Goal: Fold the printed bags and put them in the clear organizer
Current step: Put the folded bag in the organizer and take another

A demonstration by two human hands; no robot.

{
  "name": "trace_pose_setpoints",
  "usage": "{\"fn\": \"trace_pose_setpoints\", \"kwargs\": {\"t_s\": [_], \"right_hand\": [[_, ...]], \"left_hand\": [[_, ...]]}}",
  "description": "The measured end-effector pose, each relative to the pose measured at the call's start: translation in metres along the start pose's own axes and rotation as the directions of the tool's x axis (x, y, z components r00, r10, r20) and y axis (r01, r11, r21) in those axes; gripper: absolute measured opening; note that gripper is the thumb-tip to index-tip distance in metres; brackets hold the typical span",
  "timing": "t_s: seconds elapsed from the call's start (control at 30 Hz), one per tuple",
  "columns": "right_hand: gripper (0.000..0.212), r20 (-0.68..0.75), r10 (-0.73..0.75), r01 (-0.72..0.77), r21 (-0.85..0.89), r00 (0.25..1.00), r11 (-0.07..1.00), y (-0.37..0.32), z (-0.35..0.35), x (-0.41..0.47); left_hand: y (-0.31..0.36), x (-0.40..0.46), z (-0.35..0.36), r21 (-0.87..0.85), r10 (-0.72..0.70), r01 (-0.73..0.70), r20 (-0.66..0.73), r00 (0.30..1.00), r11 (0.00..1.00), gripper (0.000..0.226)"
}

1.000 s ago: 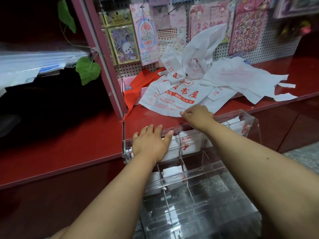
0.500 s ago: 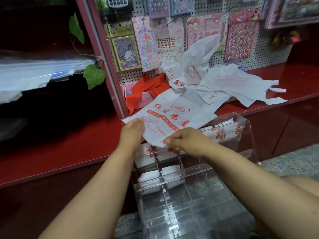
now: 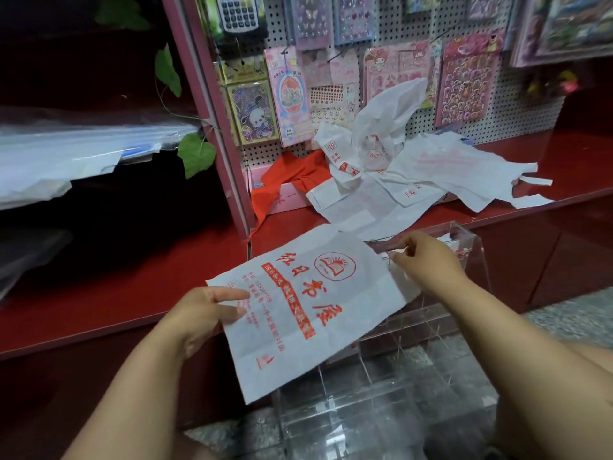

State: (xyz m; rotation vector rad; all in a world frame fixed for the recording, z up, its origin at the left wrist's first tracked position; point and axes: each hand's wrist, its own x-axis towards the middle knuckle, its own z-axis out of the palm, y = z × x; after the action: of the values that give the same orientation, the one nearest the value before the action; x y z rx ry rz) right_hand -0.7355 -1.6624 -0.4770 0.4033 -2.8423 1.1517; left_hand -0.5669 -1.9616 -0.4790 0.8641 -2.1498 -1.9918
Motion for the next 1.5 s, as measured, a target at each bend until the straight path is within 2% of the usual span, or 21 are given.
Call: {"fn": "trace_pose_setpoints", "kwargs": {"t_s": [0.07,0.17,0.23,0.3,0.43,0.6,0.77,0.87,0.97,1.1,1.2,1.33,1.37,1.5], "right_hand": [[0.028,0.036,-0.053,0.053,0.001,0.998,0.999,-0.002,0.008,-0.002],[0.051,0.202,-0.066,0.060,0.033,0.977,0.998,-0.005,0.022,-0.007],[0.066,0.316,-0.052,-0.011,0.196,0.947,0.981,-0.009,0.027,-0.011],[0.066,0.369,-0.083,-0.038,0.309,0.926,0.950,-0.011,0.031,-0.012],[0.043,0.316,-0.120,-0.019,0.404,0.941,0.915,-0.013,0.027,-0.009],[0.042,0.175,-0.181,0.048,0.577,0.968,0.816,-0.017,0.007,-0.004],[0.044,0.157,-0.202,0.035,0.701,0.967,0.712,-0.020,0.003,-0.005],[0.043,0.097,-0.188,0.085,0.634,0.977,0.769,-0.022,0.003,-0.006],[0.039,0.006,-0.228,0.201,0.454,0.974,0.868,-0.026,-0.002,-0.007],[0.020,-0.140,-0.306,0.332,0.237,0.942,0.913,-0.030,-0.005,-0.007],[0.008,-0.170,-0.293,0.330,0.268,0.941,0.905,-0.029,-0.002,-0.005],[0.006,-0.034,-0.180,0.168,0.565,0.983,0.808,-0.036,-0.003,-0.013],[0.006,-0.023,-0.164,0.147,0.576,0.986,0.804,-0.037,0.000,-0.015],[0.012,-0.127,-0.215,0.248,0.387,0.968,0.888,-0.044,0.009,-0.020]], "left_hand": [[-0.003,-0.001,-0.006,0.034,-0.019,0.019,0.024,1.000,0.999,0.027],[-0.005,-0.001,-0.009,0.051,-0.036,0.034,0.034,0.999,0.998,0.028],[-0.006,-0.001,-0.010,0.065,-0.024,0.022,0.031,0.999,0.998,0.028],[-0.008,-0.001,-0.011,0.061,0.002,-0.003,0.013,1.000,0.998,0.027],[-0.004,-0.007,-0.014,-0.058,0.091,-0.092,-0.030,0.995,0.994,0.033],[0.001,-0.010,-0.023,-0.052,0.244,-0.251,-0.106,0.964,0.967,0.041],[0.006,-0.013,-0.021,0.014,0.369,-0.371,-0.163,0.915,0.928,0.038],[0.006,-0.015,-0.022,0.075,0.422,-0.415,-0.179,0.889,0.907,0.031],[0.010,-0.021,-0.022,0.151,0.488,-0.464,-0.232,0.841,0.873,0.020],[0.016,-0.025,-0.017,0.319,0.591,-0.505,-0.298,0.750,0.802,0.020],[0.017,-0.022,-0.014,0.395,0.641,-0.512,-0.353,0.681,0.763,0.020],[0.013,-0.025,-0.002,0.261,0.588,-0.527,-0.400,0.703,0.809,0.024],[0.013,-0.027,0.003,0.262,0.585,-0.524,-0.423,0.692,0.810,0.025],[0.012,-0.026,0.012,0.366,0.615,-0.497,-0.533,0.580,0.786,0.028]]}}
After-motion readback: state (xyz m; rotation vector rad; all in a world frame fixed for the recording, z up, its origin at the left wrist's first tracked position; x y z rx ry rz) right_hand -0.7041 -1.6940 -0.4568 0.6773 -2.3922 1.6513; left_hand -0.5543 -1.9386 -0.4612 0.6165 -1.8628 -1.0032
